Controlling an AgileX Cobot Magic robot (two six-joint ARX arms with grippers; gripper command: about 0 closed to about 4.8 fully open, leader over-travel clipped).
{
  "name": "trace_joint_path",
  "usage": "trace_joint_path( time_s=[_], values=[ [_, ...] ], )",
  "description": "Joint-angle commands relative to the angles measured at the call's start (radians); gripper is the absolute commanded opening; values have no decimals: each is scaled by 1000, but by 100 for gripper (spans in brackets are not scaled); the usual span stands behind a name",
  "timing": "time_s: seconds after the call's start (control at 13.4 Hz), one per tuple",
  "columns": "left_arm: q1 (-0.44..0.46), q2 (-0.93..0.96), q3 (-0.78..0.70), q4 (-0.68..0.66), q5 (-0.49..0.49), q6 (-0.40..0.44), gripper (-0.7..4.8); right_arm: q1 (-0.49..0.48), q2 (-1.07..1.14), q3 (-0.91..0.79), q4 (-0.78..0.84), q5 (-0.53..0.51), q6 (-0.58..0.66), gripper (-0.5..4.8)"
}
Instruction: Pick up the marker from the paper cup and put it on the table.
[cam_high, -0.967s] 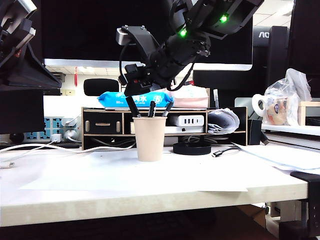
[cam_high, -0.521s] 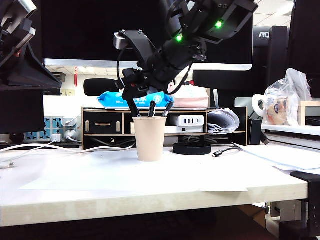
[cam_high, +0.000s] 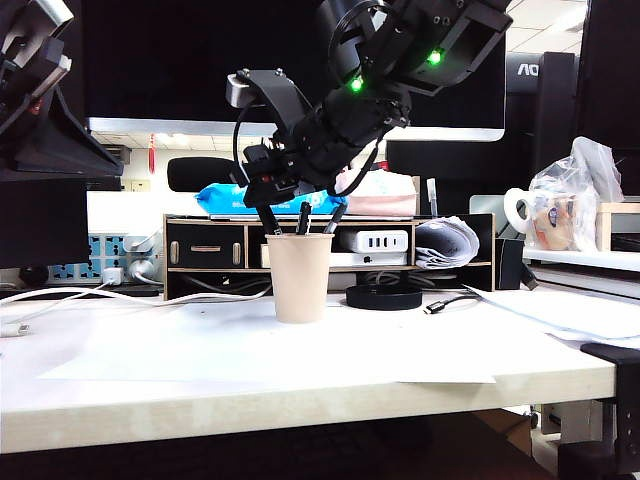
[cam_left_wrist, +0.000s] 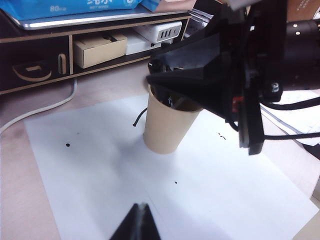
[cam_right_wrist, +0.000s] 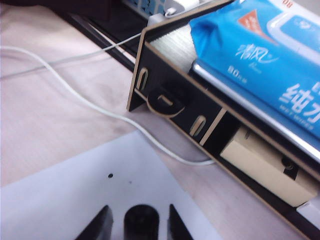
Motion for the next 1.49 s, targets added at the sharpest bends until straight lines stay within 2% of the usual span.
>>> trace_joint_path(
  time_s=[0.07,0.3,0.74,1.26,1.41,1.49],
  values=[
    [-1,-3,5,15,7,4,-3,2,-2,5,18,6,1,149],
    [-1,-3,5,16,7,4,-3,2,-2,5,18,6,1,145],
    [-1,-3,5,18,7,4,-3,2,-2,5,17,10,1,84],
    [-1,-3,5,21,6,4,-3,1,-3,10,18,29,1,79],
    [0,-3,5,22,3,5,-3,1,-3,22,18,29,2,41],
    [0,-3,5,23,3,5,-3,1,-5,22,18,29,2,41]
  ],
)
